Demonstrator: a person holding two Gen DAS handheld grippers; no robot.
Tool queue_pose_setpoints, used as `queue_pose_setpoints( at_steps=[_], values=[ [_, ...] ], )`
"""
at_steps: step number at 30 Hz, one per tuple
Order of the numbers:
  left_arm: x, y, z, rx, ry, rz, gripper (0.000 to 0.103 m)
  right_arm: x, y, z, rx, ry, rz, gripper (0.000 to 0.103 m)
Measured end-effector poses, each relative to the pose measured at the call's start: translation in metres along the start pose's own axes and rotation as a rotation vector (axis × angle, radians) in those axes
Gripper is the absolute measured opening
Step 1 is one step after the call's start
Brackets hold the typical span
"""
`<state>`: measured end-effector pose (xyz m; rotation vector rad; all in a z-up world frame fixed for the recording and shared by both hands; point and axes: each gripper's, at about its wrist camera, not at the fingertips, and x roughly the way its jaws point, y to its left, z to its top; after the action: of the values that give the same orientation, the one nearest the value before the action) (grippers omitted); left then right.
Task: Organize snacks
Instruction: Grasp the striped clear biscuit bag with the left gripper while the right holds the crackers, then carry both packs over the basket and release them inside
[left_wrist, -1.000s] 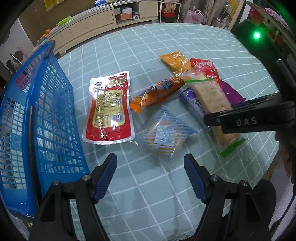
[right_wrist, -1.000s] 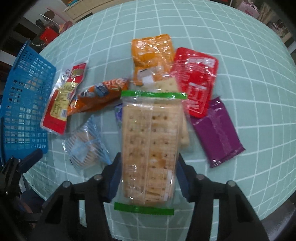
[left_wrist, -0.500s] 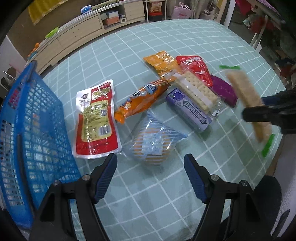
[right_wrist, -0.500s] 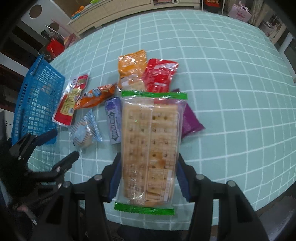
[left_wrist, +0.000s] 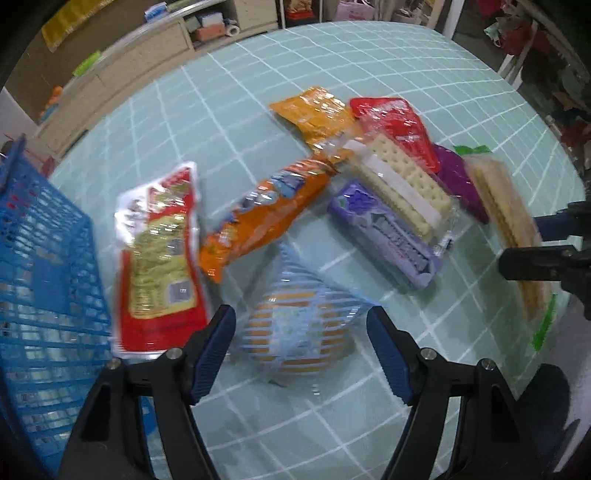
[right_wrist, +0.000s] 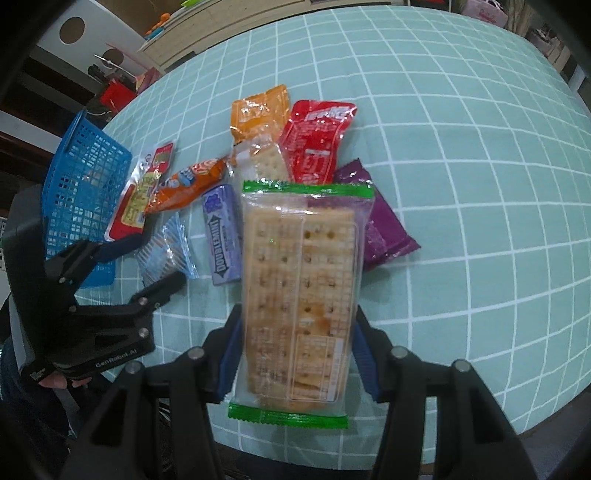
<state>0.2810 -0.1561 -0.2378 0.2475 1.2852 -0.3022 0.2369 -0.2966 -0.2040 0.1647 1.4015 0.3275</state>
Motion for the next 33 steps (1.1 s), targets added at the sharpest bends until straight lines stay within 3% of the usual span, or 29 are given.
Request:
queue_pose_setpoints(
  at_steps=[1, 4, 17, 24, 33],
  values=[
    [0.002, -0.002, 0.001, 0.002, 0.007, -0.003, 0.071, 0.000, -0.001, 0.000, -0.001, 0.000, 0.003, 0.059],
    [0.008, -0.009, -0.001, 0.013, 0.035, -0.016, 0.055, 0.002, -0.002, 0.000, -0.004, -0.002, 0.008, 0.059],
    [-0.011, 0.007, -0.015, -0.082, -0.005, -0.031, 0.051, -0.005, 0.009, -0.003, -0.016, -0.002, -0.012, 0.059],
    [-0.080, 0.028, -0.033, -0.161, -0.137, -0.095, 0.051, -0.044, 0.044, -0.009, -0.063, -0.063, -0.047, 0.059],
    [-0.170, 0.046, -0.059, -0.178, -0.285, -0.041, 0.051, -0.096, 0.114, -0.022, -0.149, -0.164, -0.056, 0.059]
  ],
)
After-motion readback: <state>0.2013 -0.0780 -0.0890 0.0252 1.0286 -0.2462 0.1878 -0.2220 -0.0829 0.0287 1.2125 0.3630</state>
